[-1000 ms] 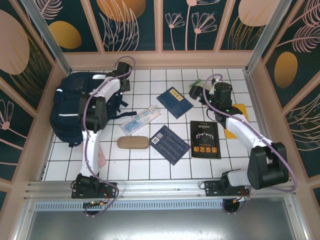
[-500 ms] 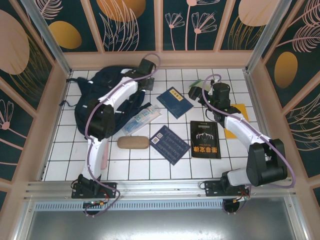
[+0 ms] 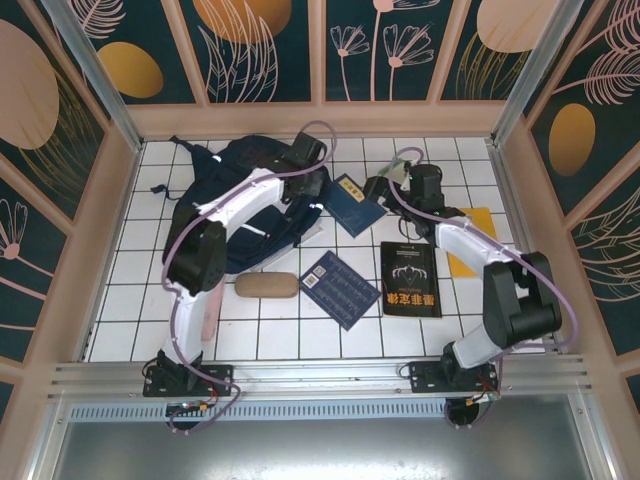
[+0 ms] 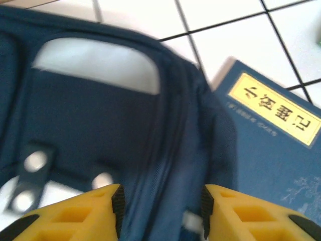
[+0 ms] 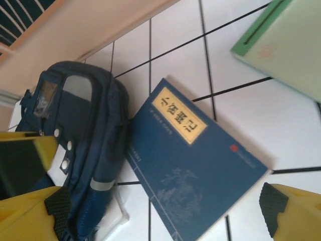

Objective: Pack books, pencil case, and school supplies into a backpack

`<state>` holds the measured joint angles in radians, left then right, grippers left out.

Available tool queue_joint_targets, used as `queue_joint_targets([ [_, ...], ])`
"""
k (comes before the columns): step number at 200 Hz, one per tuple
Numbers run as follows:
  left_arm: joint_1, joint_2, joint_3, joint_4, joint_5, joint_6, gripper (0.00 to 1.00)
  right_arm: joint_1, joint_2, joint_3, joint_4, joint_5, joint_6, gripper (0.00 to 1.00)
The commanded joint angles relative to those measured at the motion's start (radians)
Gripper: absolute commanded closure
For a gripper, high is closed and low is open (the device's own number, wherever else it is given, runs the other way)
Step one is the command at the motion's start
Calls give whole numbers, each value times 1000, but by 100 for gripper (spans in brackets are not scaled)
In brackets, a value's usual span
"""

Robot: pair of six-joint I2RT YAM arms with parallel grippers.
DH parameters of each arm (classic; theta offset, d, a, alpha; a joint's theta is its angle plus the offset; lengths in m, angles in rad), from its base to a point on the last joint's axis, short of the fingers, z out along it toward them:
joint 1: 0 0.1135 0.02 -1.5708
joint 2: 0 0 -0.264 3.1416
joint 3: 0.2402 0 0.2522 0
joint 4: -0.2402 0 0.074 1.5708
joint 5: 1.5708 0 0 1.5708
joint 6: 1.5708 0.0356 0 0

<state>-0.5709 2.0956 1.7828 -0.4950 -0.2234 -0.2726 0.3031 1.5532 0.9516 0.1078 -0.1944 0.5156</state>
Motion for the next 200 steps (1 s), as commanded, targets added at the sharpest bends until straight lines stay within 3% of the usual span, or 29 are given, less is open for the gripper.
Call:
queue_joint_targets([
  [1, 6, -152, -126, 34, -95, -127, 53, 36, 98, 98, 19, -58, 23, 2],
  [23, 6, -280, -317, 16, -120, -247, 54, 78, 239, 216, 0, -117, 39, 10],
  [58, 6, -467, -591, 3, -57, -435, 54, 147, 441, 404, -82, -123, 64, 11],
  [90, 5, -563, -689, -69, 10, -559, 54, 170, 559, 484, -115, -176, 94, 15],
  [121, 3, -642, -772, -79, 148, -658, 54, 183, 613, 529, -122, -213, 102, 25],
  [153, 3, -721, -895, -4, 239, -710, 58, 185, 642, 555, -125, -241, 114, 53],
  [193, 7, -622, -906, -26, 125, -646, 67, 183, 607, 546, -111, -238, 122, 100],
  [200, 8, -592, -890, -41, 84, -623, 68, 182, 593, 542, -108, -234, 126, 100],
])
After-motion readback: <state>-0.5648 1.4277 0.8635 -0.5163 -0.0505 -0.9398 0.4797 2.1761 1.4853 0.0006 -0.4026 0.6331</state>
